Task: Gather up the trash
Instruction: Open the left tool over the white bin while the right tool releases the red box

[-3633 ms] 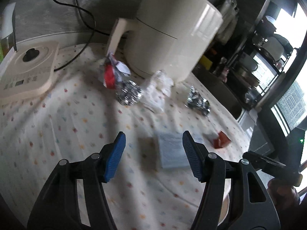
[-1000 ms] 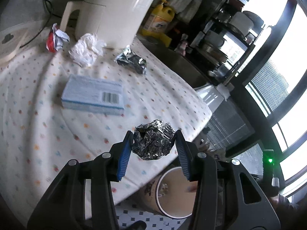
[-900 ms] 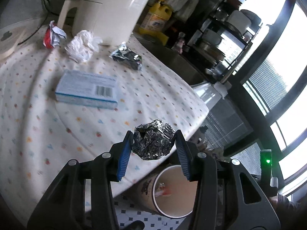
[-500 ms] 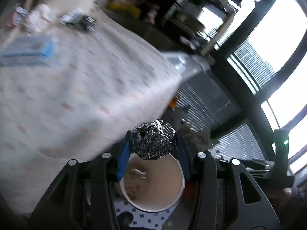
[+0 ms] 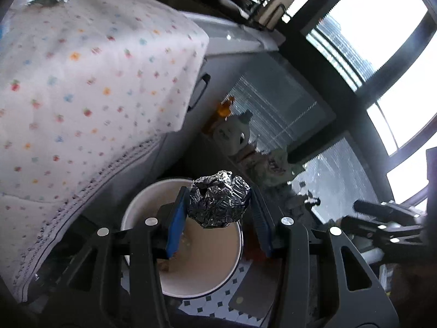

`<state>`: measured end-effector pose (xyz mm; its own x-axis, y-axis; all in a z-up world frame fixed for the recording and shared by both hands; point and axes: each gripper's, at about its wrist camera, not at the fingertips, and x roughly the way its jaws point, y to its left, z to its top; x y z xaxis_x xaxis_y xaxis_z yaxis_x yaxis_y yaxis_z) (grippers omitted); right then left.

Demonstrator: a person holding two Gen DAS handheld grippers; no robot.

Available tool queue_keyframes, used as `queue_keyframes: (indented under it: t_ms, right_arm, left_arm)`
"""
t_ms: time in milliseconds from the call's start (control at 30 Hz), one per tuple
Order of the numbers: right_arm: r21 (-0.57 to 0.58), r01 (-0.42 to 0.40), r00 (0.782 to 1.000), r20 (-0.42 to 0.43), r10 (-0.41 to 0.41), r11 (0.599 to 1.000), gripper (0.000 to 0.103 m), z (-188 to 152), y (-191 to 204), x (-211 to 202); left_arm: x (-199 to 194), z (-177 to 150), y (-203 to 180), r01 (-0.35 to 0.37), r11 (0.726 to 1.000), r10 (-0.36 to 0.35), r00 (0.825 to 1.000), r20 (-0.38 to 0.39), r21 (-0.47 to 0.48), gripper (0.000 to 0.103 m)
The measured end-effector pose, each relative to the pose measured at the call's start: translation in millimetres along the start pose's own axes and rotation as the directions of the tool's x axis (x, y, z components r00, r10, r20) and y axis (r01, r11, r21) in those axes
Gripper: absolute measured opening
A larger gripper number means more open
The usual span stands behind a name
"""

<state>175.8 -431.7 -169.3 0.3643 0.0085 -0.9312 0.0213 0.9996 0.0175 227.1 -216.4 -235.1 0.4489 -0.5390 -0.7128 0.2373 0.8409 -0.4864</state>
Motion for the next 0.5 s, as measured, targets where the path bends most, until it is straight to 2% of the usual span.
queue_keyframes:
  t_ms: [67, 133, 167, 200, 300, 500]
  right_arm:
    - [-0.001, 0.006, 1.000, 0.005, -0.006, 1.000, 0.067, -1, -4, -3]
    - [0.006, 0.010, 1.000, 0.011, -0.011, 1.000, 0.067, -2, -9, -5]
    - [0.012, 0.010, 1.000, 0.012, -0.010, 1.000, 0.067, -2, -11, -5]
    - [0.021, 0.007, 1.000, 0.011, -0.007, 1.000, 0.067, -3, -14, -4]
    - [0.037, 0.010, 1.000, 0.013, -0.011, 0.999, 0.067, -2, -20, -5]
    - [0.063, 0.007, 0.999, 0.033, -0.009, 0.998, 0.067, 6, -28, -10]
  left_arm:
    - [11, -2, -6, -0.003, 1.000, 0.003, 0.999, -0.032, 0.008, 0.046]
    - [22, -3, -12, -0.011, 1.000, 0.012, 0.997, -0.079, 0.020, 0.052]
    - [25, -4, -13, -0.018, 1.000, 0.020, 0.996, -0.089, 0.023, 0.072]
    - [25, -3, -16, -0.036, 0.999, 0.038, 0.996, -0.085, 0.024, 0.085]
    - [21, 2, -28, -0.046, 0.998, 0.048, 0.997, -0.055, 0.033, 0.089]
    - [21, 12, -45, -0.081, 0.995, 0.085, 0.995, -0.061, 0.064, 0.089]
